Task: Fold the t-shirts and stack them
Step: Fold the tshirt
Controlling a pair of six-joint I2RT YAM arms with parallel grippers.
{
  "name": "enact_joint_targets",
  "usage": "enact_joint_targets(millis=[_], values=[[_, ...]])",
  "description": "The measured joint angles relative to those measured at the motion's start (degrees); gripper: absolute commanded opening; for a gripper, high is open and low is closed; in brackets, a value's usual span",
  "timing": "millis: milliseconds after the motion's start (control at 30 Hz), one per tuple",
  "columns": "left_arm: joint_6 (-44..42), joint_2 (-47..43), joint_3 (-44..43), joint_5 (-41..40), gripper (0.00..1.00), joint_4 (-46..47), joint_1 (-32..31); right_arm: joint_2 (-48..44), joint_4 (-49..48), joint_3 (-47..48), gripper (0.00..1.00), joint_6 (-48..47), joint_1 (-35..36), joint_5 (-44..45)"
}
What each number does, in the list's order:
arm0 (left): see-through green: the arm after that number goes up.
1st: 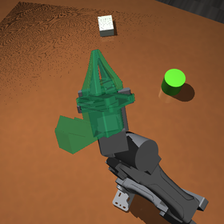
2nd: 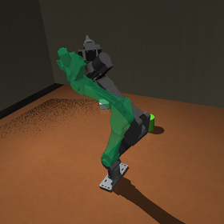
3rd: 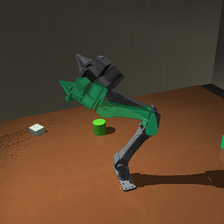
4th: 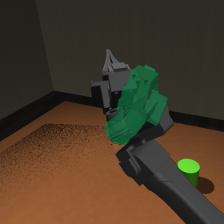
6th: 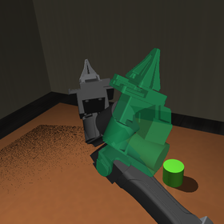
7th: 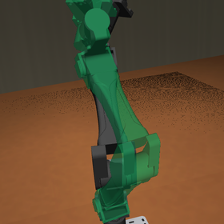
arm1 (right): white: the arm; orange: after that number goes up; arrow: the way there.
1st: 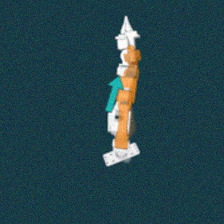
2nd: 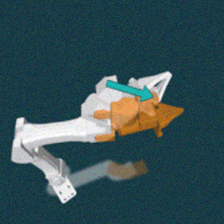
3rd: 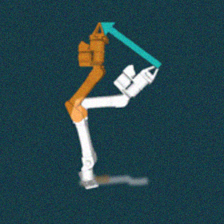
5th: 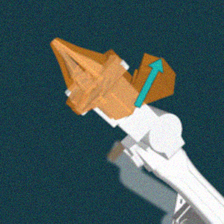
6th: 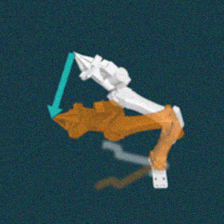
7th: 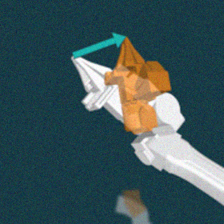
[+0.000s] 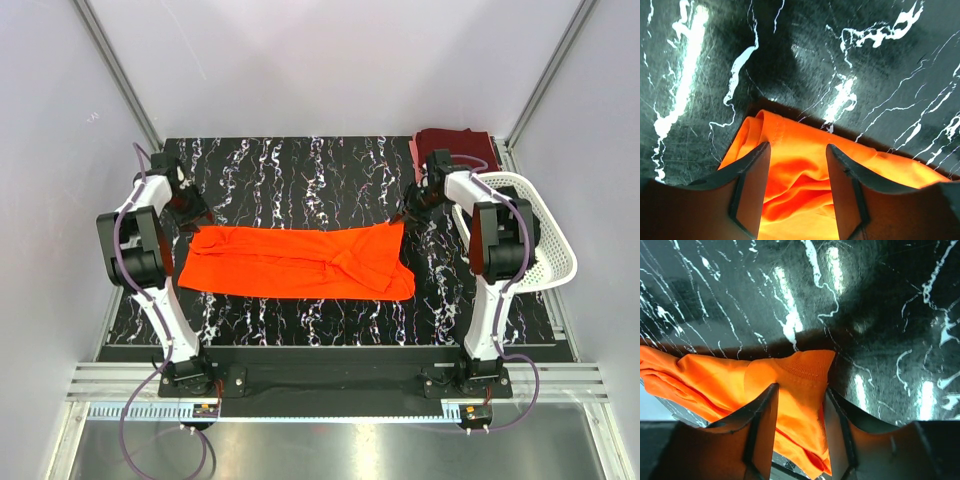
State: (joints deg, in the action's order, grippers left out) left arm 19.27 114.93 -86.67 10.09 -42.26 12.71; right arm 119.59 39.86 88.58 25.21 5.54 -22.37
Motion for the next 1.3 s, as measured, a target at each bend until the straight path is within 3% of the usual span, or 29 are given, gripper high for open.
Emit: enact_joint_targets(millis=[133,267,433,700,767,833,933,967,1100,1300], values=[[0.11,0.48,-0.42,-0.07,0.50,-1.22,0.00,1.42,-0.68,0.02,0.41,0.02,-0.13,-1.22],[1.36,4.44,-3.87,-0.13,0.46,-3.04,0.00,2.95,-1.27,0.37,0.01,0.24,-0.22,-2.14],[5.05,7.06,-5.75,-0.59,0.41,-4.22,0.90,3.28,-2.89,0.44,0.00,1.90,-1.27,-1.77],[8.52,7.32,-5.95,0.07,0.43,-4.70,3.30,0.83,-6.05,-2.23,0.00,4.44,-2.99,3.52],[8.83,7.30,-5.95,0.61,0.54,-4.50,3.45,0.83,-6.58,-2.21,0.06,4.48,-2.97,3.52],[9.27,6.84,-5.64,1.31,0.63,-3.65,3.45,0.92,-6.56,-1.84,0.25,4.17,-2.91,3.30],[9.46,5.11,-4.42,1.49,0.65,-2.25,3.48,1.11,-6.05,-0.24,0.44,3.43,-2.93,3.30],[9.31,4.35,-4.20,1.49,0.66,-2.21,3.50,1.11,-5.77,0.44,0.56,2.99,-2.95,3.39],[8.94,-0.83,-1.73,1.16,0.65,-1.44,3.30,-0.39,-4.66,0.98,0.66,1.79,-2.95,3.80],[8.59,-14.25,9.77,-0.04,0.59,-0.11,0.92,-9.99,0.09,-2.12,0.63,0.09,-1.92,5.49]])
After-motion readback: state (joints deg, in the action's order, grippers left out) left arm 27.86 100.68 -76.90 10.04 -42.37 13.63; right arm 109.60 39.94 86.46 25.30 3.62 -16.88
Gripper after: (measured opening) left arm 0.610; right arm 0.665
